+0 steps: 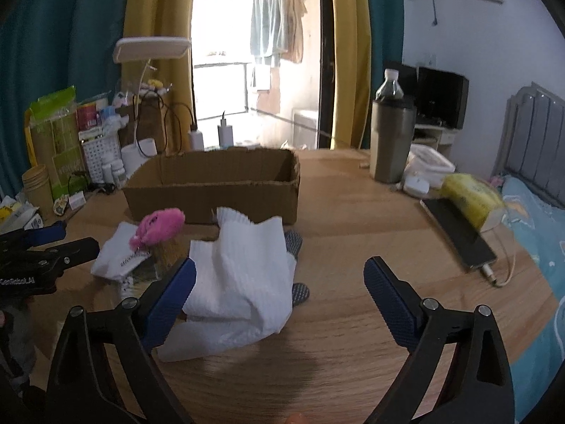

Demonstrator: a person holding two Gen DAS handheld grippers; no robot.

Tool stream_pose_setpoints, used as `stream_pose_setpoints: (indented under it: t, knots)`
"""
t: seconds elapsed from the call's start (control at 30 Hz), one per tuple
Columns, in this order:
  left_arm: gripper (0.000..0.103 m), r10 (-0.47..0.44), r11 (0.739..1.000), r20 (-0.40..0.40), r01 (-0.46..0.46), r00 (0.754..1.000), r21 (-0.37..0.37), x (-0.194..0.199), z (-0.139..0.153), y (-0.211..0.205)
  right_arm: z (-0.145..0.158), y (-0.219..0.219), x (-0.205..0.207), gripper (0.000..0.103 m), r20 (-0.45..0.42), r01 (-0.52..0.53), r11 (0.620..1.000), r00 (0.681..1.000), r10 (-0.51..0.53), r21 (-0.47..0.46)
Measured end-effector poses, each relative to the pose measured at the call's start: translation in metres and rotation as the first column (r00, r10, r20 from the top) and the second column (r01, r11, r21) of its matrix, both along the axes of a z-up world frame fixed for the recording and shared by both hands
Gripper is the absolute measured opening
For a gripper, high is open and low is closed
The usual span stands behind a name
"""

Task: Organize soft objects
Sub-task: 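Grasp the pink plush with the left gripper while the right grasps a white tissue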

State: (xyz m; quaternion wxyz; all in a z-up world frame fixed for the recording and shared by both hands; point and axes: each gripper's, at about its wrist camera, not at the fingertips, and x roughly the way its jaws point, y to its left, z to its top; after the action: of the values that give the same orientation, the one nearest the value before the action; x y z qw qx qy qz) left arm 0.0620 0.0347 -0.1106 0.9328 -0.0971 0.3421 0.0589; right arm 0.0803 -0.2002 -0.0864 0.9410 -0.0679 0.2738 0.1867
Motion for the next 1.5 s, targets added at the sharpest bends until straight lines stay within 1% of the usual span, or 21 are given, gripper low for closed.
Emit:
stream_pose_setpoints:
  t: [0.1,0.17,0.33,0.4,0.43,0.47,0.5,0.53,0.57,0.63,0.7,0.77,1.0,1.17,1.23,1.27,1.3,1.33,1.37,1.5]
  knots:
    - [0.101,-0.008,1.000,-0.032,0.008,0.999,0.001,0.009,-0.008,0.002,-0.006,0.001,0.005,0.097,-0.032,-0.009,1.000,0.999,0.009,0.005]
    - [0.101,-0.018,1.000,-0.044,0.017,0.999,-0.008,0.013,-0.010,0.003,-0.009,0.001,0.009,0.094,-0.053,-0.018,1.000,0.998,0.019,0.010]
    - [0.101,-0.061,0.998,-0.031,0.061,0.998,-0.007,0.024,-0.005,-0.002,-0.016,0.000,0.017,0.089,-0.093,-0.030,0.999,0.995,0.033,0.027]
    - [0.101,-0.081,0.997,-0.028,0.081,0.996,-0.019,0.031,-0.003,-0.006,-0.019,0.001,0.021,0.082,-0.113,-0.046,0.998,0.992,0.049,0.034]
    - [0.101,-0.087,0.996,-0.029,0.087,0.996,-0.016,0.035,-0.003,-0.008,-0.020,0.002,0.021,0.075,-0.120,-0.055,0.998,0.991,0.059,0.035]
    - [0.101,-0.093,0.996,-0.030,0.092,0.995,-0.013,0.038,-0.002,-0.010,-0.021,0.003,0.022,0.065,-0.126,-0.065,0.997,0.990,0.068,0.032]
    - [0.101,-0.097,0.995,-0.031,0.097,0.995,-0.014,0.041,-0.002,-0.012,-0.023,0.004,0.023,0.058,-0.135,-0.077,0.997,0.988,0.081,0.029]
    - [0.101,-0.101,0.995,-0.034,0.101,0.994,-0.013,0.044,-0.002,-0.013,-0.024,0.005,0.024,0.043,-0.143,-0.088,0.996,0.986,0.091,0.026]
    - [0.101,-0.106,0.994,-0.040,0.105,0.994,-0.012,0.047,-0.002,-0.015,-0.024,0.005,0.024,0.031,-0.145,-0.096,0.995,0.984,0.099,0.025]
    - [0.101,-0.113,0.994,-0.044,0.113,0.993,-0.010,0.051,-0.002,-0.018,-0.020,0.002,0.023,0.022,-0.130,-0.109,0.993,0.985,0.113,0.039]
    - [0.101,-0.116,0.993,-0.047,0.116,0.992,-0.007,0.054,-0.001,-0.020,-0.012,-0.002,0.022,0.018,-0.104,-0.116,0.992,0.987,0.122,0.057]
    - [0.101,-0.118,0.993,-0.048,0.118,0.992,-0.006,0.057,0.000,-0.022,-0.003,-0.007,0.023,0.011,-0.071,-0.121,0.990,0.989,0.127,0.079]
    - [0.101,-0.115,0.993,-0.051,0.115,0.992,-0.003,0.070,0.002,-0.029,0.014,-0.021,0.036,0.008,-0.034,-0.118,0.986,0.992,0.123,0.114]
    - [0.101,-0.113,0.994,-0.072,0.113,0.991,-0.004,0.082,-0.001,-0.032,0.011,-0.028,0.047,0.008,-0.041,-0.117,0.986,0.992,0.123,0.116]
    - [0.099,-0.121,0.993,-0.087,0.119,0.989,-0.019,0.087,-0.005,-0.033,0.010,-0.029,0.050,0.008,-0.045,-0.118,0.986,0.991,0.123,0.116]
    - [0.095,-0.125,0.992,-0.098,0.122,0.987,-0.031,0.090,-0.007,-0.033,0.009,-0.030,0.052,0.008,-0.045,-0.119,0.986,0.991,0.125,0.115]
    - [0.083,-0.131,0.991,-0.106,0.127,0.986,-0.041,0.091,-0.009,-0.033,0.009,-0.030,0.052,0.008,-0.045,-0.119,0.986,0.991,0.125,0.115]
    - [0.074,-0.136,0.990,-0.118,0.131,0.984,-0.051,0.093,-0.011,-0.033,0.009,-0.030,0.053,0.008,-0.045,-0.120,0.986,0.991,0.126,0.115]
    - [0.070,-0.142,0.989,-0.131,0.135,0.981,-0.066,0.095,-0.014,-0.032,0.010,-0.030,0.054,0.008,-0.044,-0.122,0.986,0.991,0.128,0.112]
    - [0.065,-0.152,0.987,-0.134,0.142,0.979,-0.080,0.097,-0.016,-0.034,0.006,-0.029,0.056,0.008,-0.061,-0.138,0.985,0.988,0.145,0.105]
